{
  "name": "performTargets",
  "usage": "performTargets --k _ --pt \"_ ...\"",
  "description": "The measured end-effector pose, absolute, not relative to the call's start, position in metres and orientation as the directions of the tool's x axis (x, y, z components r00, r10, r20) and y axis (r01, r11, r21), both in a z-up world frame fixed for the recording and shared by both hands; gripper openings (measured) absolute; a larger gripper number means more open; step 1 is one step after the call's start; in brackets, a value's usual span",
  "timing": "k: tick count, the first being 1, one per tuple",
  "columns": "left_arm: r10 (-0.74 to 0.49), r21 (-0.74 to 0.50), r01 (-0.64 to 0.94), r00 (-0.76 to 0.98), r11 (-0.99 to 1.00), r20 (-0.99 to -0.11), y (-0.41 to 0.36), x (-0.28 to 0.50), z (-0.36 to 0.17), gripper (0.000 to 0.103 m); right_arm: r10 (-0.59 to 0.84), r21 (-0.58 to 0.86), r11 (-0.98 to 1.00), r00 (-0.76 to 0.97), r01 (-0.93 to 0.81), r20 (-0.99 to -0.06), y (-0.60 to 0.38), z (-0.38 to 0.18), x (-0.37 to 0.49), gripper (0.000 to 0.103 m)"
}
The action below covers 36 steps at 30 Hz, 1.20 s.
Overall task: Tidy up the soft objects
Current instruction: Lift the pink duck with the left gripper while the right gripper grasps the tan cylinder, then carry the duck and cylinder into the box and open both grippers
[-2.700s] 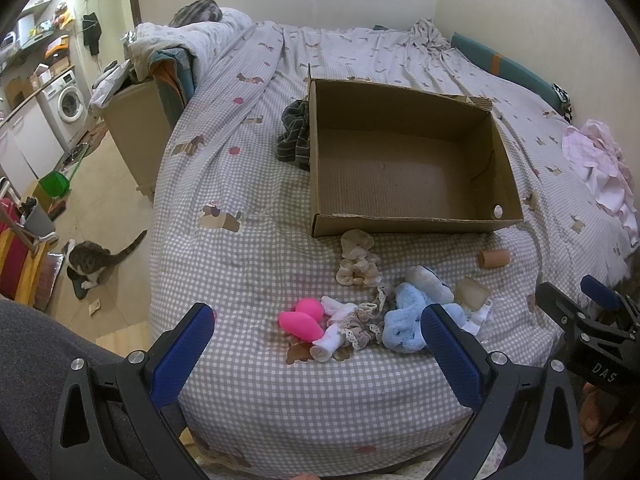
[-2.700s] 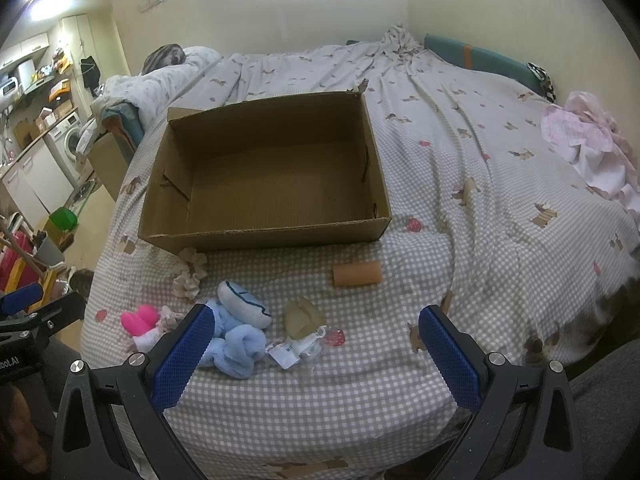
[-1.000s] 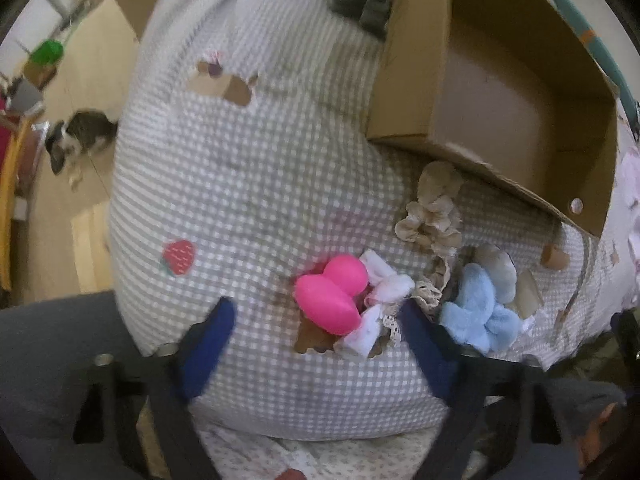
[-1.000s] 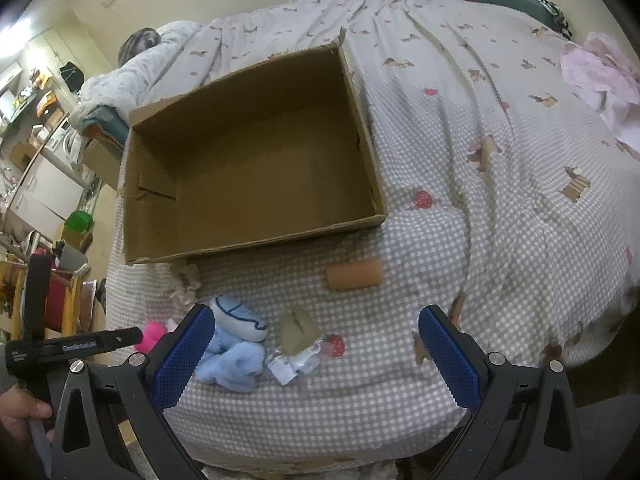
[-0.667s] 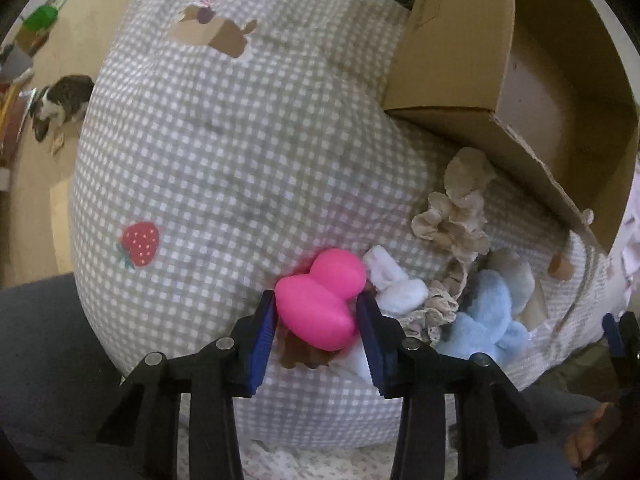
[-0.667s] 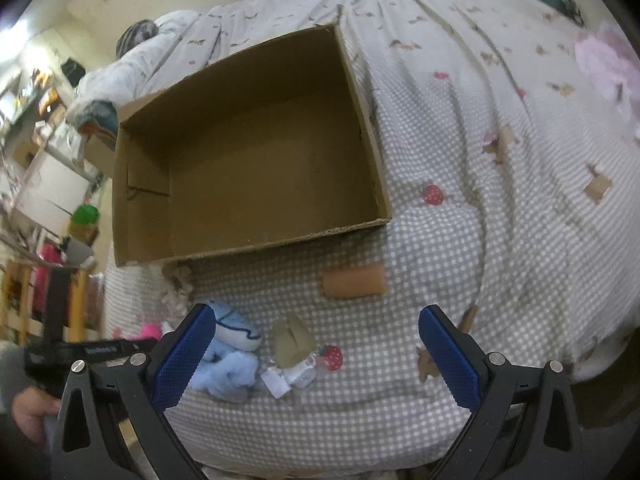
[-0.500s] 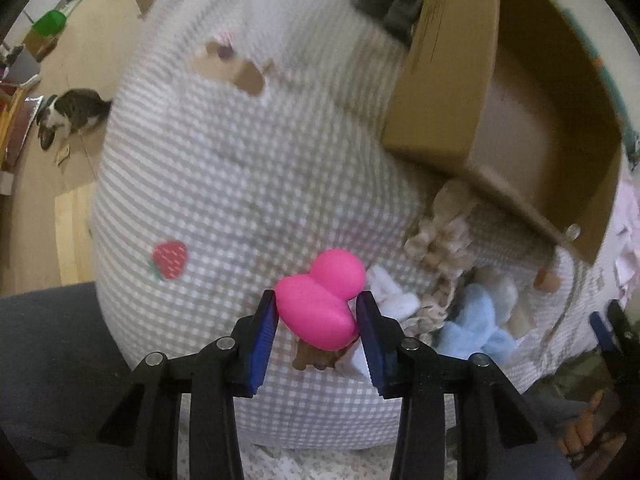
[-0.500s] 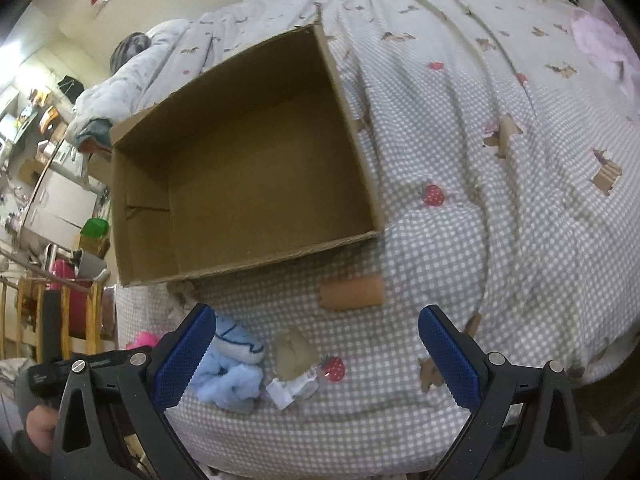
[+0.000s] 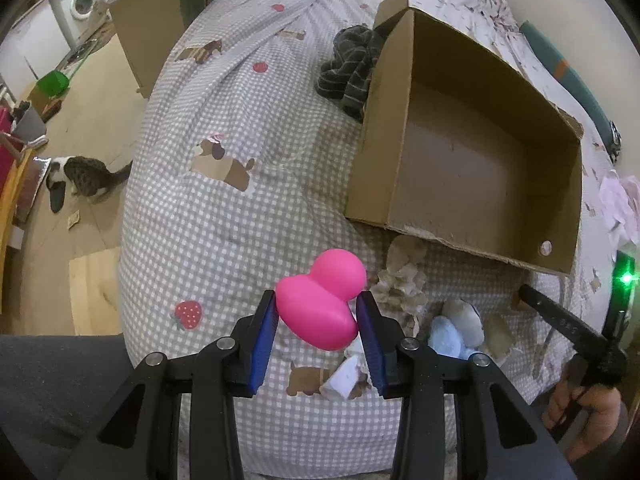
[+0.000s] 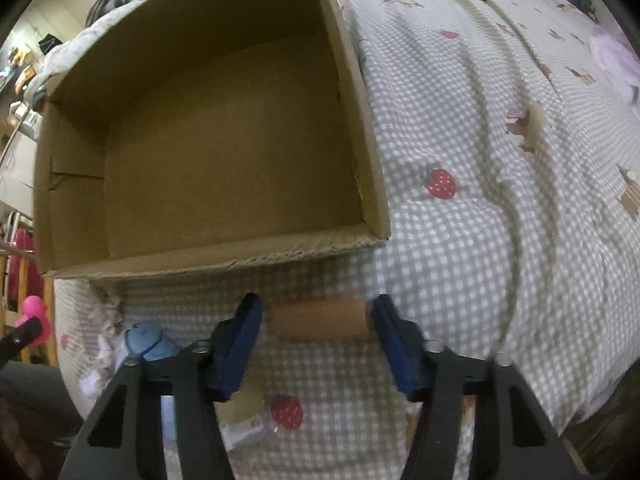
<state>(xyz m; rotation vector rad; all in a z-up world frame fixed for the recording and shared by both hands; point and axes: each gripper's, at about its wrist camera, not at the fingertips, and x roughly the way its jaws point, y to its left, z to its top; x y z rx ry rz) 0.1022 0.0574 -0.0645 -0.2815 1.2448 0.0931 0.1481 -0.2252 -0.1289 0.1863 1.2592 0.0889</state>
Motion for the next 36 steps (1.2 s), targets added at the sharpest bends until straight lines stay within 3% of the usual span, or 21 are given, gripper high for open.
performTargets --k 1,3,5,17,25,36 --pt "-0.082 -0.16 -0.225 0.32 0.961 -0.944 0.059 0.099 -0.065 0.036 0.157 0.175 0.984 0.3 0.035 -0.941 -0.224 -0.133 0.149 0.04" --pt "-0.082 -0.16 -0.228 0.317 0.96 -0.945 0.059 0.1 -0.068 0.036 0.134 0.149 0.988 0.302 0.029 -0.944 -0.222 -0.138 0.15 0.015" --pt "-0.086 -0.164 -0.225 0.321 0.96 -0.943 0.059 0.099 -0.067 0.036 0.144 0.153 0.988 0.317 0.004 -0.938 -0.216 -0.136 0.145 0.01" --pt "-0.054 -0.139 -0.222 0.352 0.965 -0.935 0.055 0.094 -0.059 0.036 0.218 0.279 0.958 0.466 0.065 -0.857 -0.243 -0.084 0.098 0.009" --pt "-0.045 -0.117 -0.182 0.36 0.976 -0.932 0.048 0.086 -0.049 0.036 0.306 0.327 0.944 0.48 -0.04 -0.822 -0.24 -0.041 0.075 0.009" --pt "-0.05 -0.091 -0.071 0.445 0.993 -0.894 0.017 0.116 0.0 0.036 0.375 0.368 0.922 0.526 -0.123 -0.763 -0.237 -0.011 0.109 0.009"
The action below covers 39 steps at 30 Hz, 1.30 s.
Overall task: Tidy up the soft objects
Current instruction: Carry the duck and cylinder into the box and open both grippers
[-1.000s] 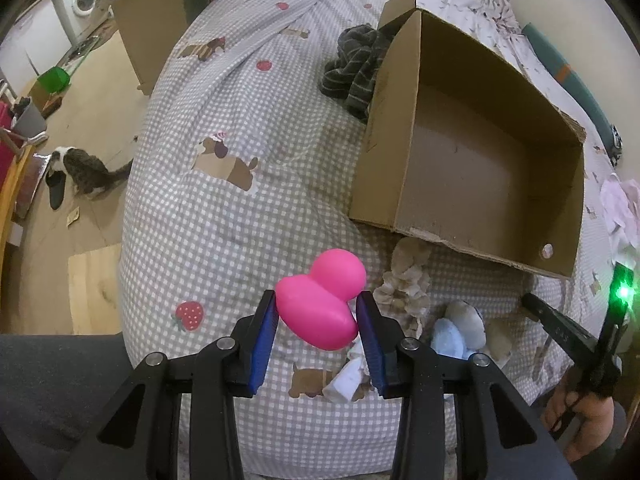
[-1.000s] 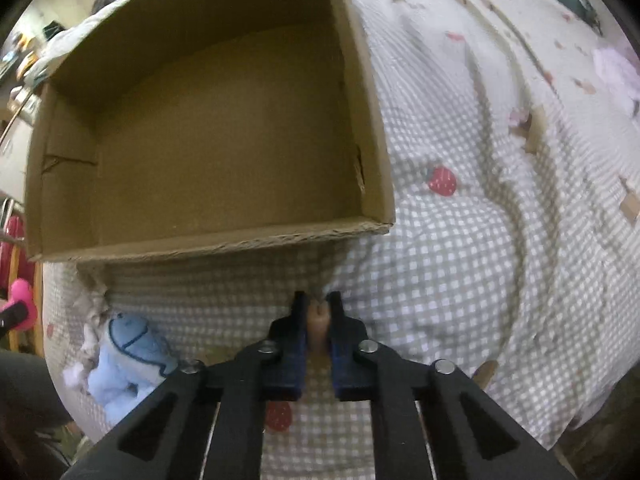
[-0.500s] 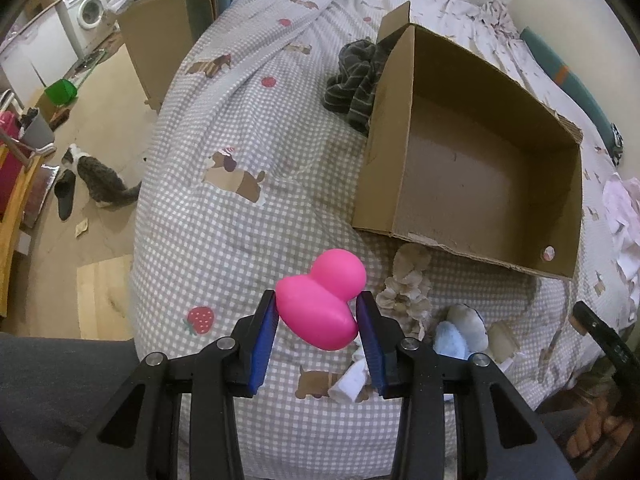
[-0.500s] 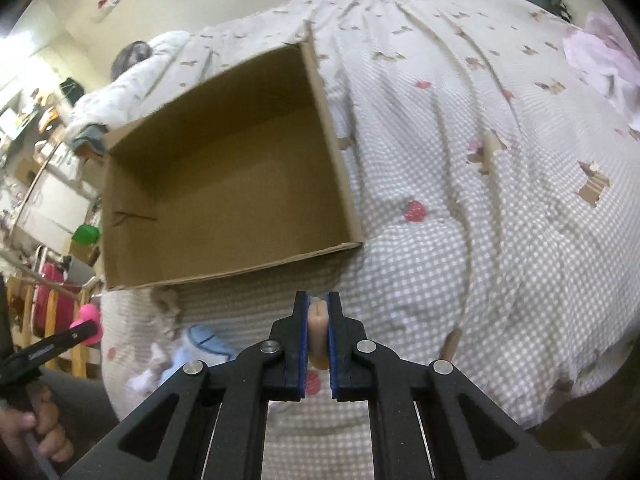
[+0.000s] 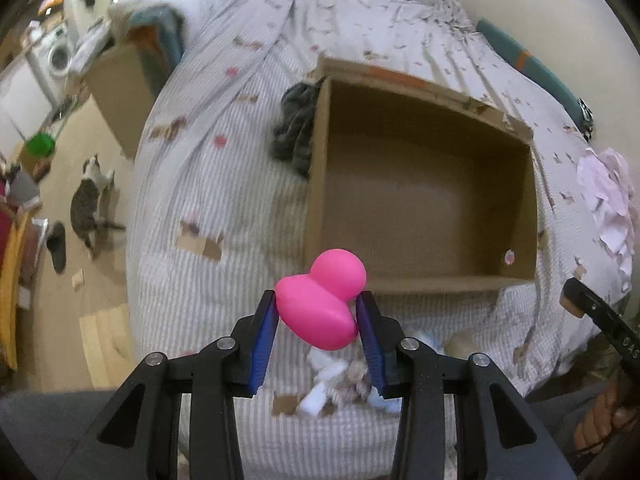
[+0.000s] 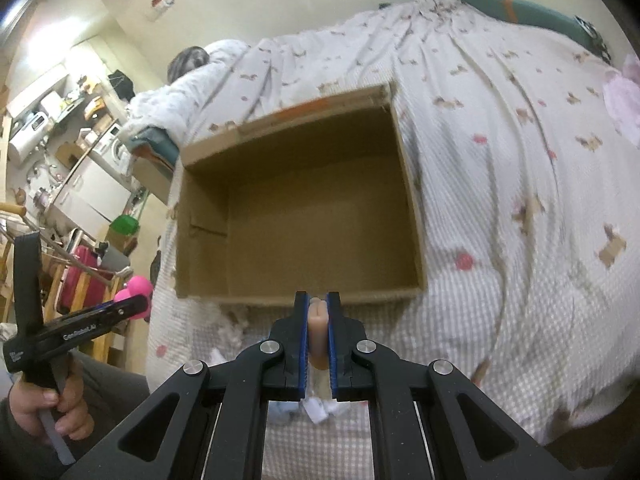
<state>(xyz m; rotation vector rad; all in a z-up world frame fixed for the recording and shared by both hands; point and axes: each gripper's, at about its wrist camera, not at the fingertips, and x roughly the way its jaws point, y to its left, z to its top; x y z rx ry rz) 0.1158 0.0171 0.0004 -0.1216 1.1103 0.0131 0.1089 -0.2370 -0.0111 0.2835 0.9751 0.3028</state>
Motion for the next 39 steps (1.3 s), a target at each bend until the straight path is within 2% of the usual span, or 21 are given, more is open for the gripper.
performTargets --k 9,16,29,39 --pt "-0.04 -0.048 -0.003 0.495 0.999 -0.868 -0.017 0.169 0.012 0.036 0.392 0.372 0.915 0.556 -0.154 -0.733 -0.227 0.002 0.158 0.009" --pt "-0.048 -0.047 0.015 0.463 0.999 -0.885 -0.032 0.199 -0.013 0.036 0.406 0.392 0.909 0.531 -0.145 -0.744 -0.218 -0.021 0.185 0.009" --pt "-0.077 -0.057 0.067 0.367 0.996 -0.927 -0.053 0.203 -0.071 0.037 0.409 0.41 0.907 0.427 -0.094 -0.807 -0.209 -0.077 0.203 0.009" --pt "-0.049 -0.032 0.056 0.355 0.998 -0.934 -0.055 0.207 -0.081 0.037 0.42 0.419 0.904 0.382 -0.092 -0.823 -0.202 -0.089 0.21 0.009"
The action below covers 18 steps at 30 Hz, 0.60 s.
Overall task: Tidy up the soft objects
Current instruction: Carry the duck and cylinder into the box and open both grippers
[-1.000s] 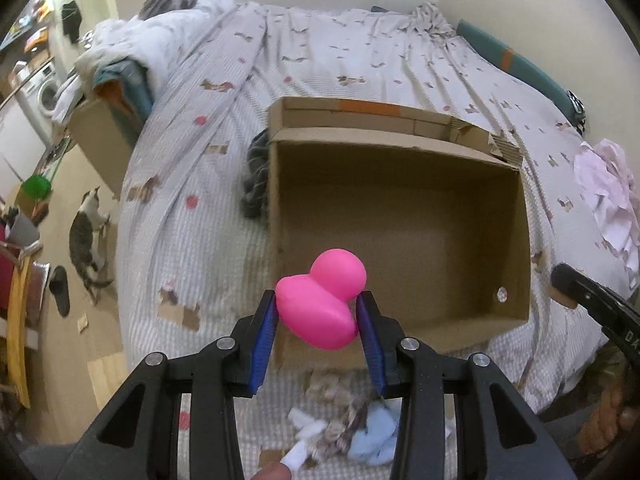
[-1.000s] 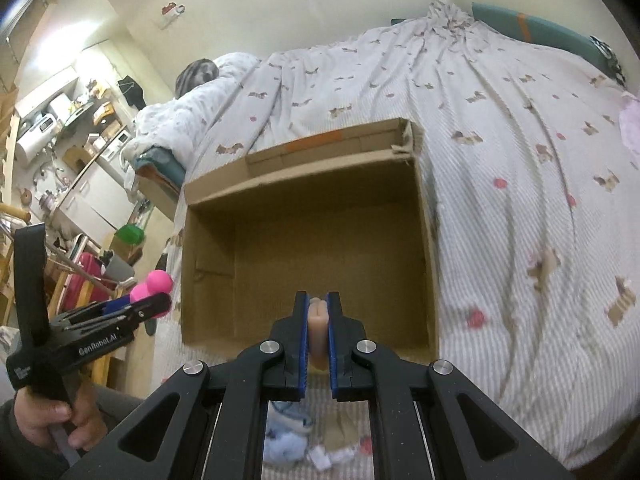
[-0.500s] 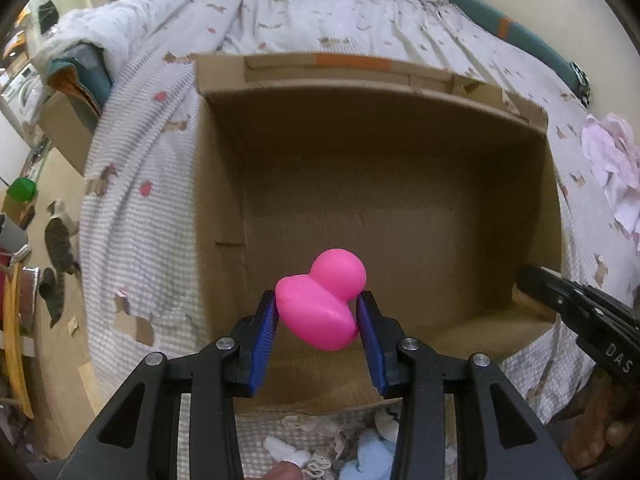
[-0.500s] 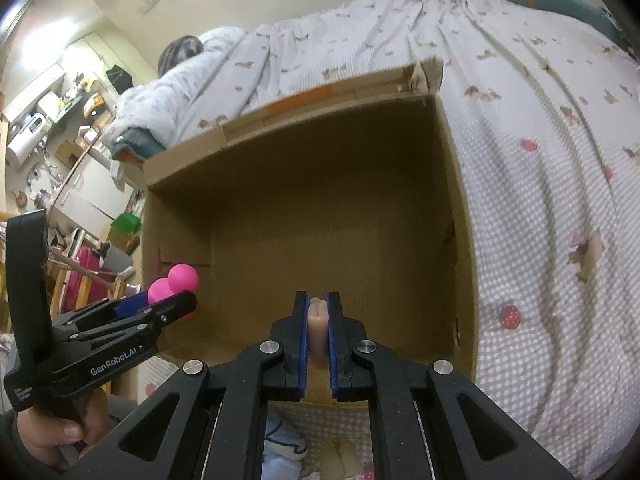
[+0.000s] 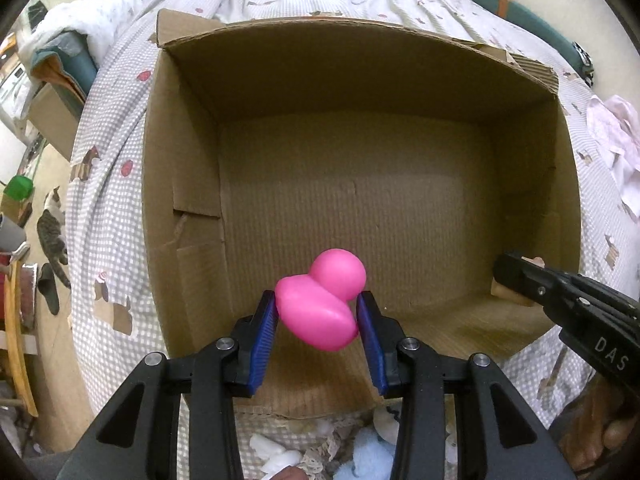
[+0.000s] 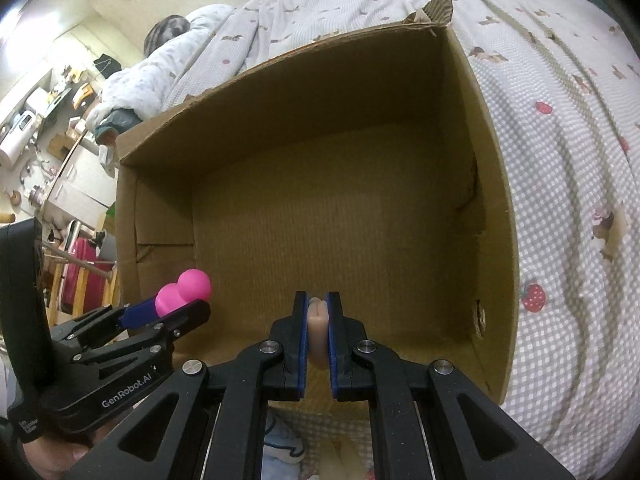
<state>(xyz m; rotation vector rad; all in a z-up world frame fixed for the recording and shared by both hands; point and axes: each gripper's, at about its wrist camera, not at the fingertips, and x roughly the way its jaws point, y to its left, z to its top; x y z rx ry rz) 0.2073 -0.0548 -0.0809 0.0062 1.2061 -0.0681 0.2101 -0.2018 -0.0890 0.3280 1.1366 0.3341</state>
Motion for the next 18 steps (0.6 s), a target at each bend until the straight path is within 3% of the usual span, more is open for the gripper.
performTargets --k 18 --pt "-0.072 -0.047 0.079 0.351 0.996 -0.934 -0.066 0.1976 -0.0778 0.039 0.423 0.421 0.902 0.386 -0.094 -0.82 -0.2018 -0.09 0.2122 0.01"
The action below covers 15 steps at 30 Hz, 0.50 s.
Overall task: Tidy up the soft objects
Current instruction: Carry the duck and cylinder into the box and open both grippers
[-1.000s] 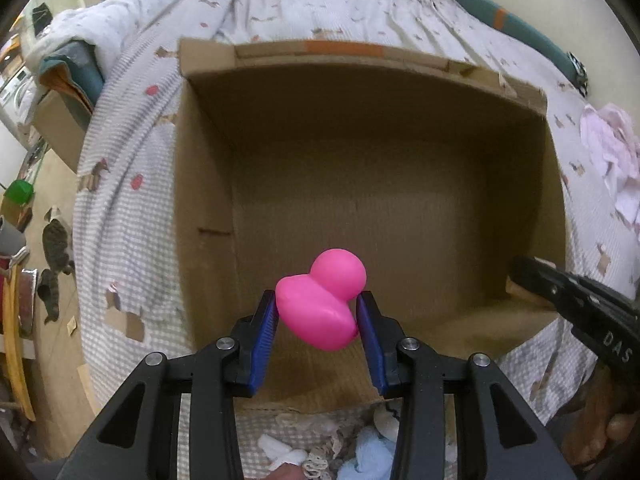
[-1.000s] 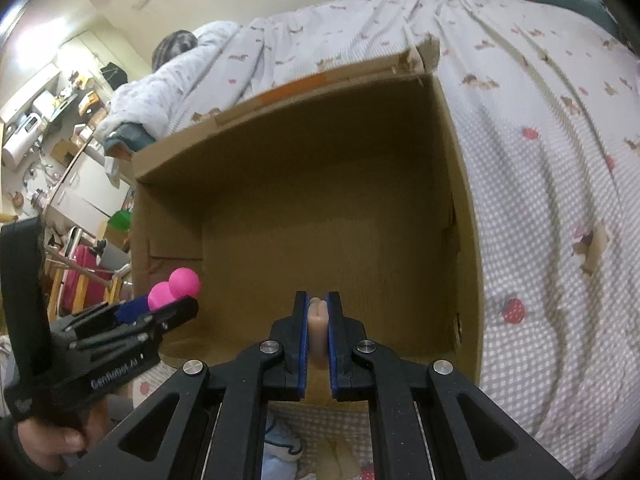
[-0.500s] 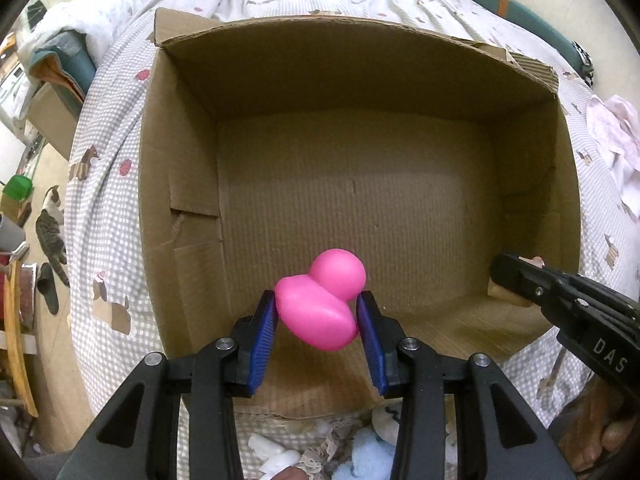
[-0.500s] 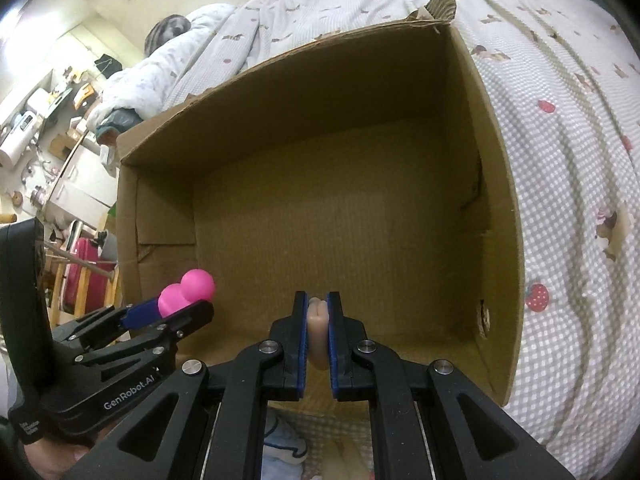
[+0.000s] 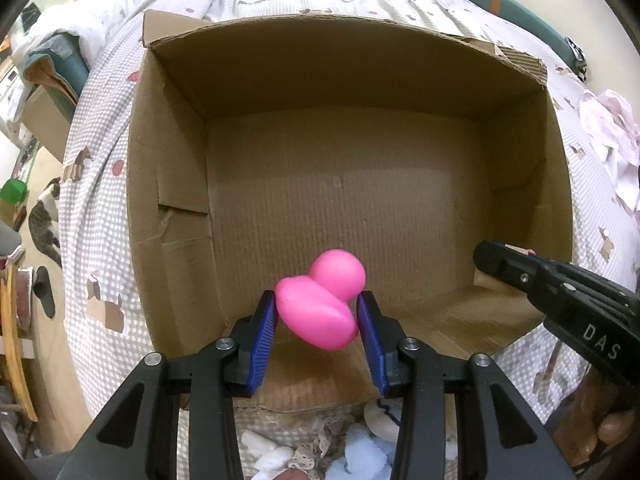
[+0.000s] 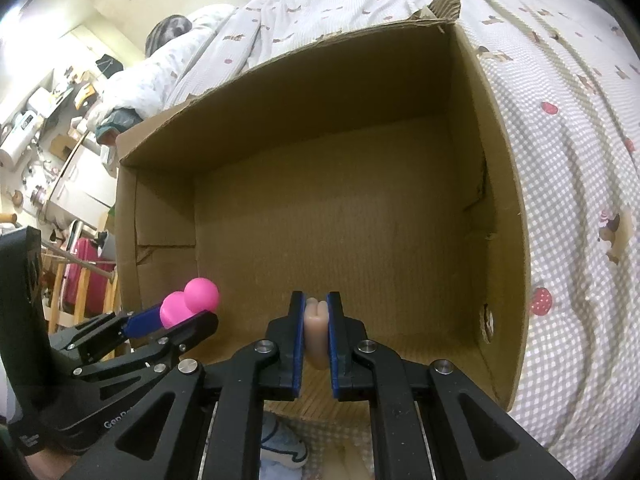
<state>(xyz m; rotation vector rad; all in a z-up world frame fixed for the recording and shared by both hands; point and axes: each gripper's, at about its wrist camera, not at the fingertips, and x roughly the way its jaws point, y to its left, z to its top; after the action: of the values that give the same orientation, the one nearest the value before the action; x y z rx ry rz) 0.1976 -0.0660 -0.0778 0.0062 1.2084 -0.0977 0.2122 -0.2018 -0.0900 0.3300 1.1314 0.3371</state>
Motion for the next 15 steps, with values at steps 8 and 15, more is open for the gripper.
performTargets --k 8,15 --pt "-0.08 -0.043 0.105 0.386 0.994 -0.919 -0.07 0.195 -0.068 0.07 0.404 0.405 0.91 0.426 -0.092 -0.81 -0.206 -0.082 0.208 0.016" --pt "-0.075 -0.036 0.099 0.424 0.994 -0.902 -0.067 0.196 -0.059 0.09 0.39 0.397 0.913 0.497 -0.097 -0.775 -0.213 -0.066 0.206 0.046"
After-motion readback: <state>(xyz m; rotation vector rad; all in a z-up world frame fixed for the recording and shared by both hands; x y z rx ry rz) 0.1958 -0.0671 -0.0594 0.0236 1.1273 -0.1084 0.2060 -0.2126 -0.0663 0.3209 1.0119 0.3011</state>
